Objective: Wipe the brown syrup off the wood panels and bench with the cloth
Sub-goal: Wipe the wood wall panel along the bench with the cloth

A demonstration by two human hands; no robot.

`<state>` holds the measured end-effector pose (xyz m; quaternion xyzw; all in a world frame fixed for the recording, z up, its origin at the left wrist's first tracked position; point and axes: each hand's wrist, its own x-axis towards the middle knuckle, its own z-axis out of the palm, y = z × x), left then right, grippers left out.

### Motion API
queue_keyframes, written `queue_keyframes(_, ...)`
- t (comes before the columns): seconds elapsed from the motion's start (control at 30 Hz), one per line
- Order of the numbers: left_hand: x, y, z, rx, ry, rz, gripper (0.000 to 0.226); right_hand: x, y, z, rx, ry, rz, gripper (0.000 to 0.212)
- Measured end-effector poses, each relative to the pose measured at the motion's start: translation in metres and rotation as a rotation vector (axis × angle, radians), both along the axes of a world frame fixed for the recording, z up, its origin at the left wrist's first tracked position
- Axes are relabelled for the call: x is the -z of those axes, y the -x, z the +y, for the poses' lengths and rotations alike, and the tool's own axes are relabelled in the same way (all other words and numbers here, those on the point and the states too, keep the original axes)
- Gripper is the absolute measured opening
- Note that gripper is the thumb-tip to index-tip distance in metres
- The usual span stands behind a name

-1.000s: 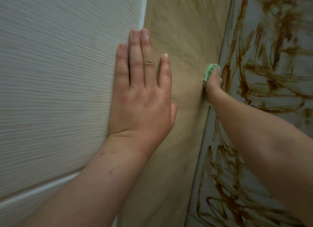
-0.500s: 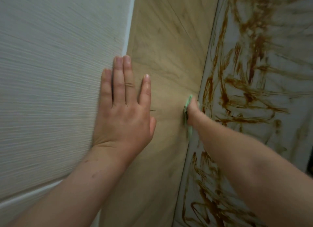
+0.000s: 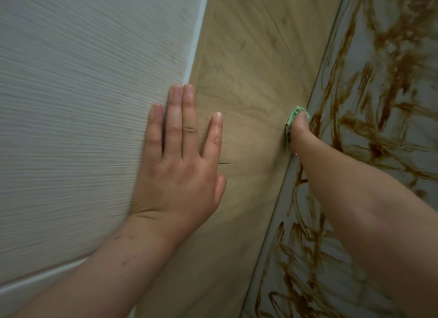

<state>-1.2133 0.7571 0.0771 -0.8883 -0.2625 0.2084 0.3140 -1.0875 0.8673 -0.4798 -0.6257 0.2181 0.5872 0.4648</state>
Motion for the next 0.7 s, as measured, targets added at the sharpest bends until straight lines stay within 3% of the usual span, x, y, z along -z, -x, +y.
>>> queue_keyframes(0.07,0.001,-0.001,0.001,0.001,-0.009,0.012,0.074,-0.098,-0.021,-0.008,-0.003,-0.035,-0.034,0.095)
queue_keyframes(0.1,0.001,-0.002,0.001,-0.005,-0.008,0.018,0.074,-0.152,-0.031,-0.012,-0.003,-0.078,-0.081,0.093)
queue_keyframes(0.2,0.000,0.000,0.000,-0.022,0.003,0.026,0.077,-0.287,-0.042,-0.022,-0.011,-0.256,-0.284,0.060)
queue_keyframes(0.27,-0.002,0.000,0.000,-0.034,0.012,0.019,0.079,-0.361,-0.032,-0.032,-0.063,-0.440,-0.498,0.056)
queue_keyframes(0.37,-0.004,-0.003,-0.001,-0.019,0.028,-0.015,0.078,-0.416,-0.008,-0.050,-0.100,-0.751,-0.849,0.061)
queue_keyframes(0.47,-0.003,-0.003,-0.002,-0.015,0.029,-0.009,0.075,-0.391,-0.017,-0.048,-0.154,-0.742,-0.982,0.060)
queue_keyframes(0.5,-0.003,-0.003,-0.002,-0.019,0.022,0.001,0.075,-0.370,-0.023,-0.045,-0.173,-0.648,-0.921,0.058)
queue_keyframes(0.6,0.000,-0.001,0.000,-0.026,0.009,0.029,0.075,-0.325,-0.028,-0.041,-0.127,-0.277,-0.347,0.055)
queue_keyframes(0.7,0.000,0.000,0.000,-0.030,0.003,0.032,0.075,-0.346,-0.017,-0.058,-0.239,-0.231,-0.295,0.054)
